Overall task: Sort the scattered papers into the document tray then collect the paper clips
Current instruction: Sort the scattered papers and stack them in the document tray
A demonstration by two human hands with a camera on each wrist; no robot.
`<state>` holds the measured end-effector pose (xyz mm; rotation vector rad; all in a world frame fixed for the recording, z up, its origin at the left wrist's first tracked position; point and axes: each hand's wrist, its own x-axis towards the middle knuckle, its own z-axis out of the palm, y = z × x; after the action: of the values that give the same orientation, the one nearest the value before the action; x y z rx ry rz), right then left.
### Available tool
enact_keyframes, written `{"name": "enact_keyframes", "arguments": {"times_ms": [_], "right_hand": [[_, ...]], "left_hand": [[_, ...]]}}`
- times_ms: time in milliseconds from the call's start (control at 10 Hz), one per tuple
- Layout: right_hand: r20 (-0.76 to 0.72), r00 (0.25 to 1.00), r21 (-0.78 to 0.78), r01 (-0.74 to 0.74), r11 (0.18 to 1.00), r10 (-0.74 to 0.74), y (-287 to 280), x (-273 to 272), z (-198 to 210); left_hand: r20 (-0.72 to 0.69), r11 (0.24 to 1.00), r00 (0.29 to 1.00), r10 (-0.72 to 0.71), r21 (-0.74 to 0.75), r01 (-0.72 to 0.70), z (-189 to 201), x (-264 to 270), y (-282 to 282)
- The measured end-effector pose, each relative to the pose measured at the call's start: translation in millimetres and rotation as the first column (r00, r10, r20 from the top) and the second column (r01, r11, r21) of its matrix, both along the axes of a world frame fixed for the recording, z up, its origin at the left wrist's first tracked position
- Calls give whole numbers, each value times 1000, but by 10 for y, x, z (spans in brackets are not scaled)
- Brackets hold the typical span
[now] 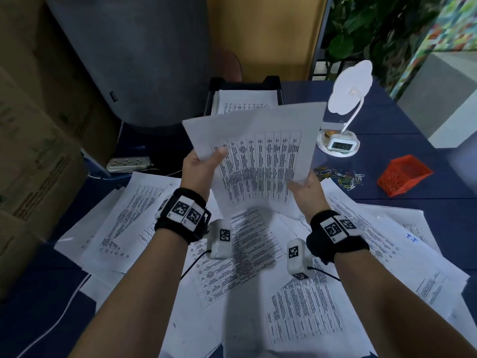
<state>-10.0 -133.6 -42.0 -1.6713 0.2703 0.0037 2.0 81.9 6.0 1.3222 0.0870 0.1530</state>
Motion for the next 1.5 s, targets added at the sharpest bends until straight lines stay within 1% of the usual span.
{"name": "enact_keyframes", "arguments": {"times_ms": [100, 200, 300, 400, 500, 600, 700, 800, 900, 1000, 1100, 1200, 1300, 1400, 1500], "right_hand": [[-26, 1000, -44, 4, 999, -5, -39, -29, -92], [-42, 999, -78, 8, 997, -11, -82, 16, -172], [-66, 998, -34, 16, 999, -19, -47, 73, -42], [-37, 999, 50, 30, 998, -28, -12, 228, 150], [-7, 999, 15, 46, 999, -46, 4, 455, 260], [-6, 998, 5, 69, 998, -69, 30, 638, 368], [3, 997, -37, 83, 996, -83, 61, 788, 480], [40, 998, -74, 43, 996, -40, 84, 913, 552], [-68, 993, -194, -105, 975, 93, 94, 1019, 591], [-141, 985, -230, -131, 964, 100, 135, 1125, 558], [-39, 998, -309, 33, 950, -47, 193, 1259, 472], [-54, 995, -330, 66, 942, -88, 209, 1350, 359], [-34, 996, -435, 61, 898, -84, 192, 1410, 220], [-8, 999, -615, 21, 788, -33, 166, 1439, 157], [-55, 998, -779, -54, 625, 17, 88, 1380, 135]], "left_hand": [[18, 997, 1000, -15, -70, 17, 97, 50, 34], [12, 998, 998, 58, -36, -58, 216, 219, 74], [29, 983, 991, 133, 125, -136, 258, 425, 108], [-107, 941, 988, 110, 332, -69, 101, 555, 144], [-290, 836, 956, 47, 535, 121, -56, 563, 147], [-446, 764, 893, 64, 598, 244, -166, 590, 131], [-573, 795, 818, -48, 474, 378, -169, 563, 108], [-477, 811, 878, 26, 524, 261, -204, 692, 130], [-388, 846, 913, 125, 522, 105, -191, 885, 119], [-390, 864, 910, 142, 498, 79, -241, 1080, 122], [-310, 820, 936, 166, 570, 44, -248, 1169, 105], [-289, 726, 937, 196, 685, 59, -304, 1225, 107], [-250, 635, 939, 235, 771, 47, -386, 1223, 142], [-221, 430, 947, 232, 897, 104, -429, 1199, 162], [-201, 234, 949, 242, 962, 144, -424, 1139, 173]]}}
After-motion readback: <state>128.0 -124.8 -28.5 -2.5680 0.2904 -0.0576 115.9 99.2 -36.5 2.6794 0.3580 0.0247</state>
